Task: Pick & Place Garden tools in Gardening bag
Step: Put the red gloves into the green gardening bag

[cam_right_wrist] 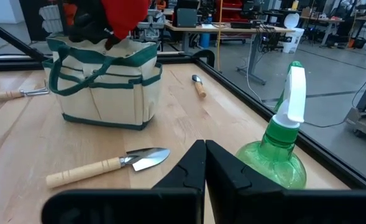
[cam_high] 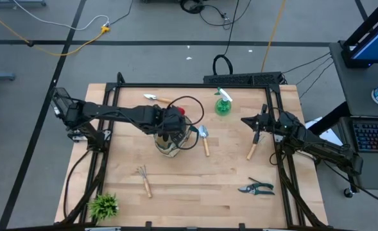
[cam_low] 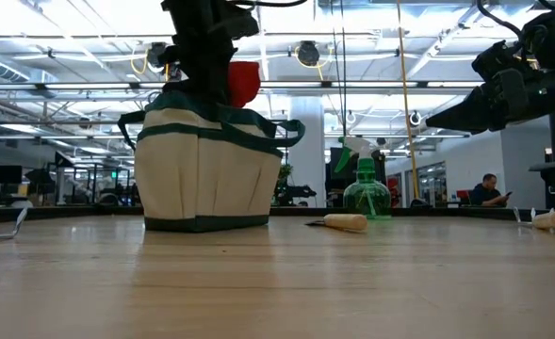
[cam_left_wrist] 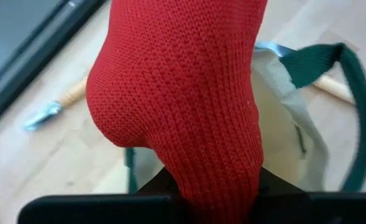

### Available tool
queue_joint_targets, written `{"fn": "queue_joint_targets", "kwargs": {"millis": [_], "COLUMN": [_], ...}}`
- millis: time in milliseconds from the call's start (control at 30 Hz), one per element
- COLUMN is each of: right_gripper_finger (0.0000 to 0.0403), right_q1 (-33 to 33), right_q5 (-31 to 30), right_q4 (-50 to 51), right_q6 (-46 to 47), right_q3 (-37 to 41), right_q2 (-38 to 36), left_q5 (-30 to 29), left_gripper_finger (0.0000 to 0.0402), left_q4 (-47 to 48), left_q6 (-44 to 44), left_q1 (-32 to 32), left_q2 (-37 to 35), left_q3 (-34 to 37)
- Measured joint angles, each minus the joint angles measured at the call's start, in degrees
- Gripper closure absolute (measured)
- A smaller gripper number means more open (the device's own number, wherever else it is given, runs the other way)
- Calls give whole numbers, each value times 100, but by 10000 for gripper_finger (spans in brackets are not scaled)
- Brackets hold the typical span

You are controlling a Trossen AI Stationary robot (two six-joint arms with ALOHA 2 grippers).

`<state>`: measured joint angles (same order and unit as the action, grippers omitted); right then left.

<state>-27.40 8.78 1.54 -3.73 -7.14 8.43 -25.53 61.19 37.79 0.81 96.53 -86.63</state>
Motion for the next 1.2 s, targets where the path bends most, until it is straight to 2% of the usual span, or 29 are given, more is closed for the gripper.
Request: {"fn": "queue_joint_targets", "kwargs": {"millis": [367,900,1200], "right_gripper_finger": [403,403,403], "right_q1": [0,1,2], "right_q5": [0,1,2], "right_q4": [0,-4,-2], "right_q6": [2,1,2], "right_q3": [0,0,0], "right_q2": [0,0,0], "left_q5": [19,253,497], "left_gripper_finger": [350,349,286], "left_q4": [-147,-133,-86], "left_q6": [-90,-38,-155], "left_q1": [28,222,205], "left_q2": [14,446,444], "left_q3": [0,-4,-4]}}
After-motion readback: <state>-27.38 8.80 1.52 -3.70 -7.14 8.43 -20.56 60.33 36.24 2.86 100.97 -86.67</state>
